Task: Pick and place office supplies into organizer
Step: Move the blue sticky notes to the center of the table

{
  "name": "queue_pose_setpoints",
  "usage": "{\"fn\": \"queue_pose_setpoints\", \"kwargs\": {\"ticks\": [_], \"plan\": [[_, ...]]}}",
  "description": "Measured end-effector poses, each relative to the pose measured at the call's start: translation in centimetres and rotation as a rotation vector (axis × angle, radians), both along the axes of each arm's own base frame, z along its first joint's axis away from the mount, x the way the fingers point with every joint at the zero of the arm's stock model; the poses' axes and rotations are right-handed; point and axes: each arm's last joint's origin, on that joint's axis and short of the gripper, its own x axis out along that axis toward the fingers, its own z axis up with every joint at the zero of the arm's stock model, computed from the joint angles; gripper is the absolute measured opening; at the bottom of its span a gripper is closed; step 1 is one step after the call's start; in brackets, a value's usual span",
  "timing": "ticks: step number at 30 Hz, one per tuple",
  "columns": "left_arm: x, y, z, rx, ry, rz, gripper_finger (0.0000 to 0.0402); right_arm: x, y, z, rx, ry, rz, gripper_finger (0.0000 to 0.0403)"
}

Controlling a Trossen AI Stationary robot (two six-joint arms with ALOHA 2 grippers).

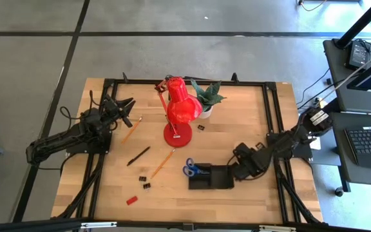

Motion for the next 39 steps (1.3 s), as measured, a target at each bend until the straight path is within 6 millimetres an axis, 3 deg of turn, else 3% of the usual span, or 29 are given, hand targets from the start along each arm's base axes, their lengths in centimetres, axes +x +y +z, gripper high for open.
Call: {"fn": "queue_pose_setpoints", "kwargs": {"ticks": [10,25,32,39], "plan": [[0.0,0.0,0.0,0.000,0.000,-0.002,0.0074,3.0,-2.3,-0.2,0.017,-0.085,0.145,0.0126],[0.0,0.0,0.0,0.000,0.000,-0.003,0.0074,4.9,-2.1,-0.1,0.118,-0.202,0.277,0.0127],[0.0,0.0,0.0,-0.012,-0.012,-0.005,0.0074,5.7,-4.0,-0.1,0.091,-0.208,0.279,0.0127],[0.0,0.0,-0.1,-0.181,-0.158,-0.027,0.0074,6.6,-6.4,-0.1,0.061,-0.226,0.256,0.0127]]}}
